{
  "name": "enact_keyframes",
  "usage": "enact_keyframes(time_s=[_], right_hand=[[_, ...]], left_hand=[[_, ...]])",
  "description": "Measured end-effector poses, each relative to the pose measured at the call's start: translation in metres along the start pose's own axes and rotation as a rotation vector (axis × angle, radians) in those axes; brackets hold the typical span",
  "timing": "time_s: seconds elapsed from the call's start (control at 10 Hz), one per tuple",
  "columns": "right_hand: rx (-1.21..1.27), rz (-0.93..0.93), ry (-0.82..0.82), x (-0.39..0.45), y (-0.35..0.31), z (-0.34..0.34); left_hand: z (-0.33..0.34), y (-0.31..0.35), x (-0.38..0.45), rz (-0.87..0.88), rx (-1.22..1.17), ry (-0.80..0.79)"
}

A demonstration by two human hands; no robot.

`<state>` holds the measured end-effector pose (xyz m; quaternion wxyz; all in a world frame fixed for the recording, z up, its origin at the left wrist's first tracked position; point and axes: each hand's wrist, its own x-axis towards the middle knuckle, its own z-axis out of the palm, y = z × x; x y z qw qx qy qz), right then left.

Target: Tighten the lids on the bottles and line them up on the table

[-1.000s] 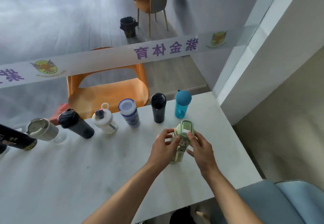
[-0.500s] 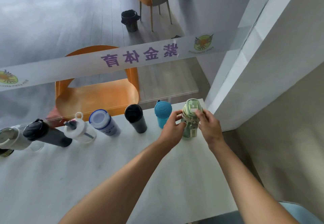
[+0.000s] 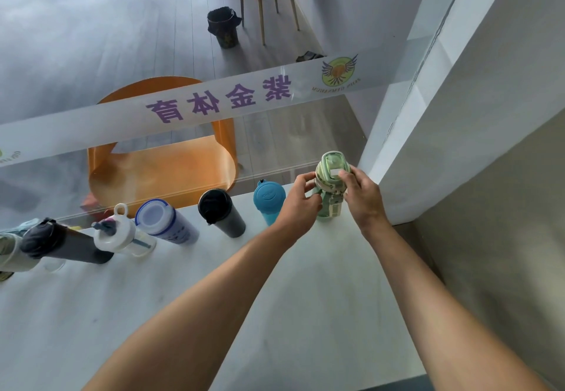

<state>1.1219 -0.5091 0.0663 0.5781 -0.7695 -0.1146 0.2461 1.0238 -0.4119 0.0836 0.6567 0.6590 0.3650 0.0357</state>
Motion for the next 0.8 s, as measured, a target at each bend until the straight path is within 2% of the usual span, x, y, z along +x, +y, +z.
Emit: enact_keyframes(time_s=[0.5,0.6,0.7,0.8], right_hand=[[-0.122,-0.001,-0.001,-0.006,-0.006,0.01],[-0.17,-0.026,0.043,-0.011,-0.006,0.01],[-0.22,-0.128,0.115,-0.019,-0.006,0.009],[-0.268,-0.197,0.204,-0.027,-0.01,0.013]], left_hand=[[-0.006,0.004,-0.013,-0.003,0.032,-0.065],[-0.011,0.005,-0.019,0.003,0.106,-0.068],[-0.023,0.0,-0.033,0.038,0.315,-0.059],[-0.033,-0.004,-0.043,0.045,0.405,-0.006]])
